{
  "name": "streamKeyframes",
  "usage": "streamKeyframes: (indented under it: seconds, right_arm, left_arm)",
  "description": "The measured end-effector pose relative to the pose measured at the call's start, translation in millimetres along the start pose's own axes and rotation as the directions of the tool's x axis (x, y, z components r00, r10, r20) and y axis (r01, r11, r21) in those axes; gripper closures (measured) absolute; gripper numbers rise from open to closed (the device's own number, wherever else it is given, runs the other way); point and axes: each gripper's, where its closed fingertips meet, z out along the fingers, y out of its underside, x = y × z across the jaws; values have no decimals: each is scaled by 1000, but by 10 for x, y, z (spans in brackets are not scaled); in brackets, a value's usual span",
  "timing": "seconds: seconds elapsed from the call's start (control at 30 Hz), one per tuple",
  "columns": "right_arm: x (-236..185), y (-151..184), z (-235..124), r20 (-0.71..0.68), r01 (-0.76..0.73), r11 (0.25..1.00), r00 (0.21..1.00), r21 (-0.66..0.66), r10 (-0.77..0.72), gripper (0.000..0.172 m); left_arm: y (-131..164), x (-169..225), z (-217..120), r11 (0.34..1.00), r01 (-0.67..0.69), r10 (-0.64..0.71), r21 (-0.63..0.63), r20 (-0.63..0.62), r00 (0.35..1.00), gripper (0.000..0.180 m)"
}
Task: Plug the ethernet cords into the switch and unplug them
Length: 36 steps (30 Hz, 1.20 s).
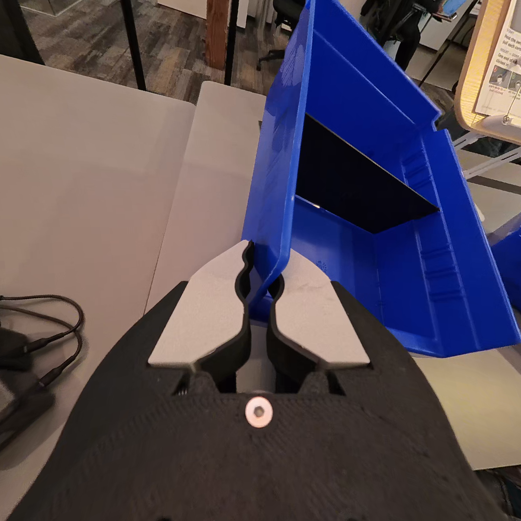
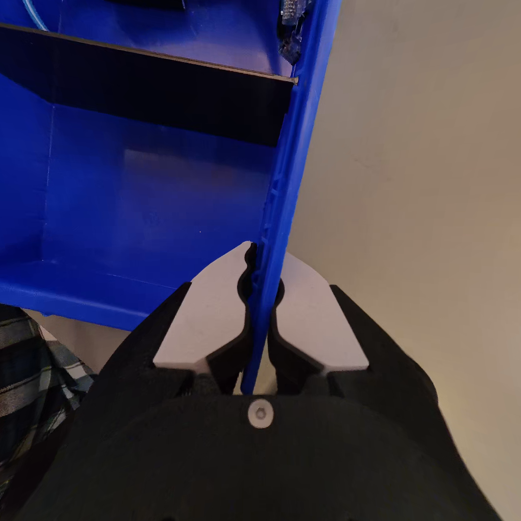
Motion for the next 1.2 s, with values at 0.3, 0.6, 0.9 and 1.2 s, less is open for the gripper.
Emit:
streamKeyframes:
  seconds: [0.3, 0.6, 0.9, 1.2]
  right_arm:
    - [-272, -345, 265, 35, 64, 997, 997, 36, -65, 164]
    - [-549, -714, 416, 62, 169, 982, 983, 85, -175, 146]
    - [-1144, -629, -427, 13, 688, 621, 666, 376, -746, 109]
    - [-1367, -171, 319, 159, 874, 442, 416, 203, -895, 97]
  left_arm:
    - [30, -172, -143, 1000, 17, -18, 17, 28, 999, 173]
    - [46, -243, -187, 1000, 22, -23, 21, 45, 999, 173]
    - [-22, -298, -263, 999, 29, -31, 37, 73, 997, 173]
    - [-193, -216, -259, 997, 32, -38, 74, 79, 996, 172]
